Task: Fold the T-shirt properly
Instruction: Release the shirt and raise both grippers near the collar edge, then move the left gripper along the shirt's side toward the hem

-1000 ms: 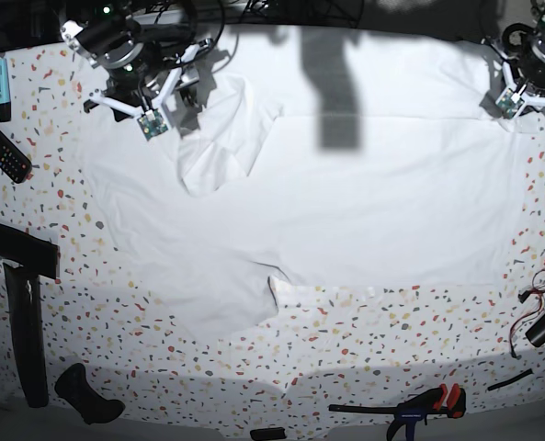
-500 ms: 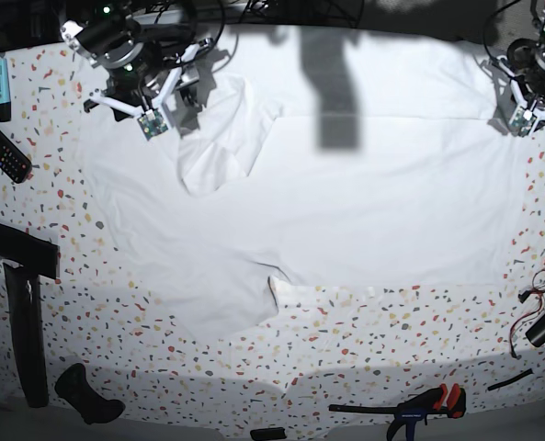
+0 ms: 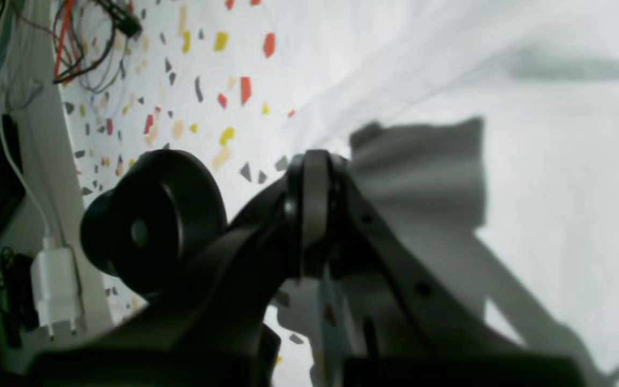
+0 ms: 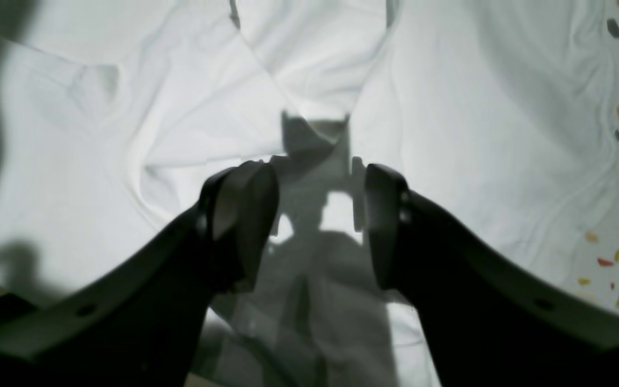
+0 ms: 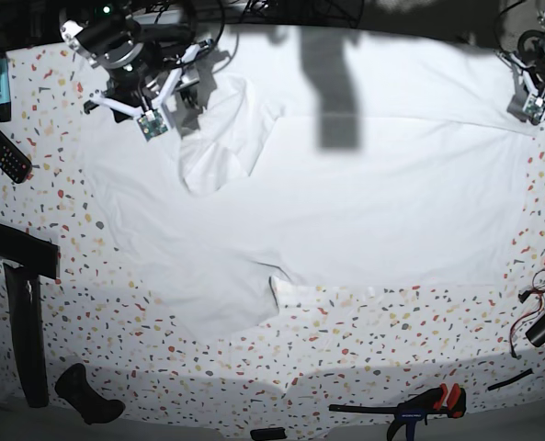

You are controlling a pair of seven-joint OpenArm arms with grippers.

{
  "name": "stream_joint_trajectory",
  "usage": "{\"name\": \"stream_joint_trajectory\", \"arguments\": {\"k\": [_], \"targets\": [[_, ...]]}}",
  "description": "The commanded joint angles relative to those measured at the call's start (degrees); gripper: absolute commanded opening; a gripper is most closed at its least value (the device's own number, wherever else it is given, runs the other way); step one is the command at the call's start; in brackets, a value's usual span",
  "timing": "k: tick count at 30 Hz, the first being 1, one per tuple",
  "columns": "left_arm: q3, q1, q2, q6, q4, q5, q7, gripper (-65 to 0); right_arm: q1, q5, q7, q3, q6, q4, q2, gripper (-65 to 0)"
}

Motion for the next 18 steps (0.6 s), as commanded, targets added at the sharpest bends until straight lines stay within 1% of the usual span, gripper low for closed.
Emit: {"name": "stream_joint_trajectory", "arguments": {"k": [1, 5, 7, 9, 10, 11, 14, 15, 16, 18], "targets": [[-0.46, 0.07, -0.94, 0.22, 0.55, 0.37, 0.81, -65.0, 0.04, -0.15, 1.60, 0.13, -0.02, 1.05, 0.31, -34.9], [-0.46, -0.33, -1.09, 0.22, 2.95, 0.48, 0.83, -65.0, 0.33, -0.15, 1.97, 0.13, -0.02, 1.05, 0.28, -34.9], [-0.46, -0.28, -1.40, 0.22, 5.22, 2.47, 0.85, -65.0, 0.33, -0.15, 1.88, 0.13, -0.02, 1.05, 0.28, -34.9], [-0.46, -0.28, -2.01, 0.28, 7.80, 6.51, 0.87, -65.0, 0.31, -0.15, 1.79, 0.13, -0.02, 1.05, 0.28, -34.9], [-0.46, -0.31, -2.43, 1.29, 9.11, 8.92, 0.87, -65.0, 0.31, -0.15, 1.77, 0.13, -0.02, 1.05, 0.26, -34.9], [-0.46, -0.31, -2.93, 3.17, 10.47, 10.99, 0.83, -65.0, 0.33, -0.15, 1.79, 0.13, -0.04, 1.05, 0.28, -34.9], [-0.46, -0.81, -5.35, 11.17, 14.40, 14.86, 0.94, -65.0, 0.33, -0.13, 1.79, 0.13, -0.04, 1.05, 0.28, -34.9], [-0.46, -1.55, -6.29, 12.96, 15.26, 14.99, 1.53, -65.0, 0.33, -0.13, 1.55, 0.13, -0.04, 1.05, 0.28, -34.9], [-0.46, -2.80, -7.26, 13.27, 15.85, 14.71, 2.38, -65.0, 0.35, -0.09, 0.68, 0.13, -0.04, 1.05, 0.26, -34.9], [-0.46, -5.99, -8.72, 12.48, 16.06, 13.44, 3.37, -65.0, 0.35, -0.11, -1.66, 0.13, -0.04, 1.05, 0.15, -34.9]]}}
